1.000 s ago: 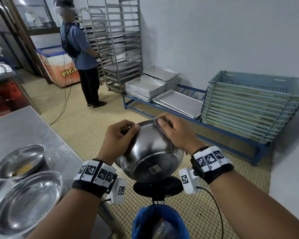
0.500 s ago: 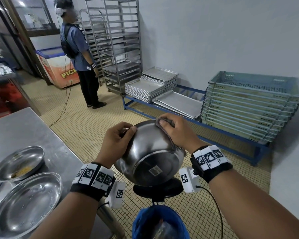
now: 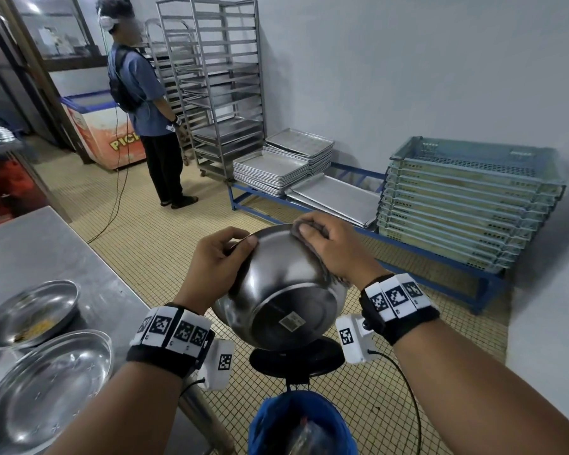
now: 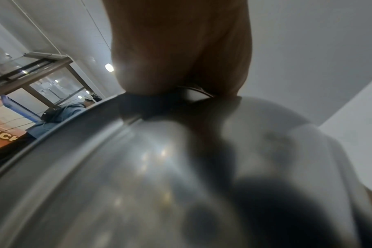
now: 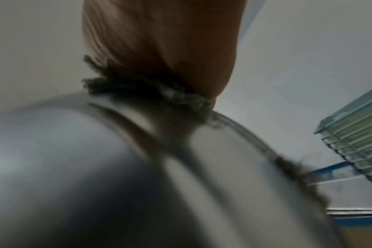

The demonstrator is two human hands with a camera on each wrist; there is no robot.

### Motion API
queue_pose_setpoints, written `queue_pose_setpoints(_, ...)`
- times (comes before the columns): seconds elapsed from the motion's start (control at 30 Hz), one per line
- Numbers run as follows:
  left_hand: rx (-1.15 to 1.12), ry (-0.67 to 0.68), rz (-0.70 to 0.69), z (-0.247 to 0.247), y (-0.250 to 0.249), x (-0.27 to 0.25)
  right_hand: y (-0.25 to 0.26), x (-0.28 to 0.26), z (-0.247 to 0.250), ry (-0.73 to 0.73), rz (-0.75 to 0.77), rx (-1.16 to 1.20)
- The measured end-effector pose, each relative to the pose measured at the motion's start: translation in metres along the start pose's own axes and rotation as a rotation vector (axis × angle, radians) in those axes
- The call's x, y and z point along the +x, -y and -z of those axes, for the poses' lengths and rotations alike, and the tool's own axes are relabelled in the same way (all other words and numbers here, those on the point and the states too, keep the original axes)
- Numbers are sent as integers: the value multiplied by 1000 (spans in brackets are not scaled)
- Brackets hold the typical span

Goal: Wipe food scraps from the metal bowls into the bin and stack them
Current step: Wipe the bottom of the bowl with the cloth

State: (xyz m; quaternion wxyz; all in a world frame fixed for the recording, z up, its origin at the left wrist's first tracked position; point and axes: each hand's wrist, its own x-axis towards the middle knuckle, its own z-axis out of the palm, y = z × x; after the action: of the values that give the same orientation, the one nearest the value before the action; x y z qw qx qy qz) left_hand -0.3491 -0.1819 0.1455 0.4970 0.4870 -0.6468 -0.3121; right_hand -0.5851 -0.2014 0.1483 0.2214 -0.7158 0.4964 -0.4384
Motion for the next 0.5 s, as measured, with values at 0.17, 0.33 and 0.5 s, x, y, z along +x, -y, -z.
queue_pose_setpoints(0.17,-124,-74,46,7,3,1,-13,3,8,-56,-84,112)
queue_pose_setpoints(0.33,-21,17,37,11,8,-3,-10,-4,7,-47,-96,93)
queue_pose_setpoints(0.5,98,151,-1,11,-7,4,17,5,-2,49,106,-112)
